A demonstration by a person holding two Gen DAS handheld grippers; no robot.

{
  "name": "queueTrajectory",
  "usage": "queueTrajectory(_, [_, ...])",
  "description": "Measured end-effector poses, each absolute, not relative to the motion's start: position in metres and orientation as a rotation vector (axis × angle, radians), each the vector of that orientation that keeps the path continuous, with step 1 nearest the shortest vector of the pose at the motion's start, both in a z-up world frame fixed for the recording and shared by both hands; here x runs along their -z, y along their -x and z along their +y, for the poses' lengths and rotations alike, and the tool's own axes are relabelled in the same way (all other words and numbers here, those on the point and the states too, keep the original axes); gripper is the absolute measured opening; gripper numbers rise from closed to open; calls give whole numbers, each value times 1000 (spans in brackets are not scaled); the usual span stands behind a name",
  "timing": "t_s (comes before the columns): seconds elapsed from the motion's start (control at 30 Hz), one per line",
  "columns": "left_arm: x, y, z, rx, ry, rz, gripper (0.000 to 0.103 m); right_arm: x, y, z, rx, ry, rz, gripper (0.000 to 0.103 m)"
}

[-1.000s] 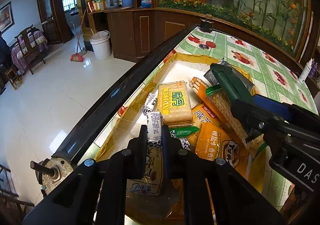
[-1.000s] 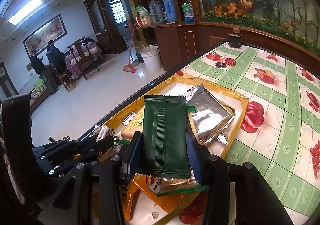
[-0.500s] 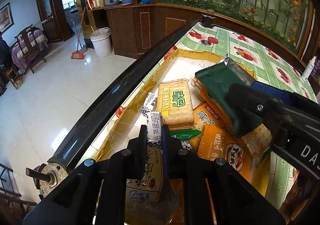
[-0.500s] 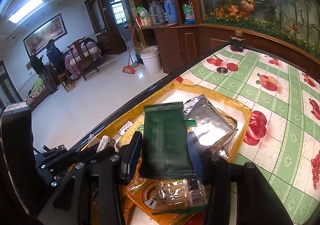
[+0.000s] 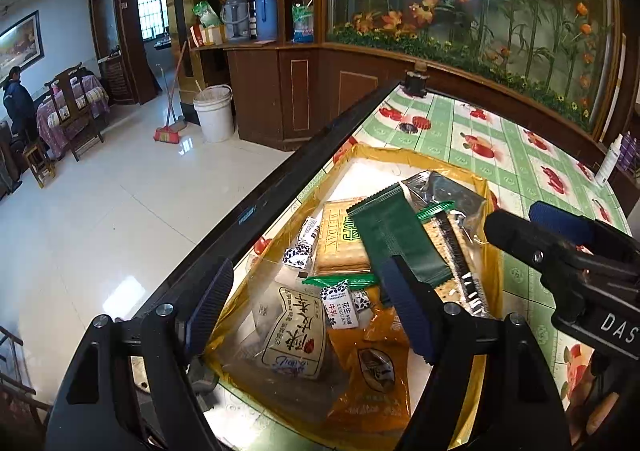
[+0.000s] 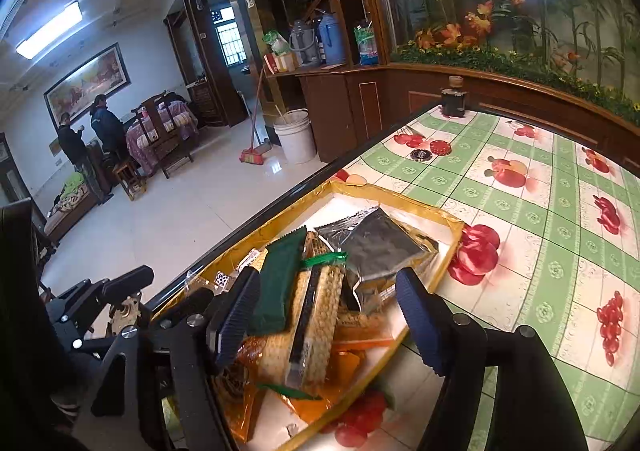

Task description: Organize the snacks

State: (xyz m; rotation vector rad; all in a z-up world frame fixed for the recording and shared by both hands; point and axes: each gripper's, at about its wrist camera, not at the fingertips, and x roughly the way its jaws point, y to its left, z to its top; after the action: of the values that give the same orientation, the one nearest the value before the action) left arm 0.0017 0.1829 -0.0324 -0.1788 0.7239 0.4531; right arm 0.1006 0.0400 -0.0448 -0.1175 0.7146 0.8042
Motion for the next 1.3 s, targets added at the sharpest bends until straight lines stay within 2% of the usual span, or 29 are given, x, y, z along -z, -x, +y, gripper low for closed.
queueTrajectory(0.07, [28,4,179,-457,170,708,78,42,-96,33,-813,125,710,77])
queueTrajectory(0.6, [2,45,146,-492,123,613,78,28,-43,-17,-919,142,654,82])
queueTrajectory(0.7, [-4,54,138,-493,105,590,81,24,-34,-23,-950,150,637,84])
queueTrajectory(1.3, [-25,94,117,-524,43,517,84,9,21,-21,-1126,402,521,89])
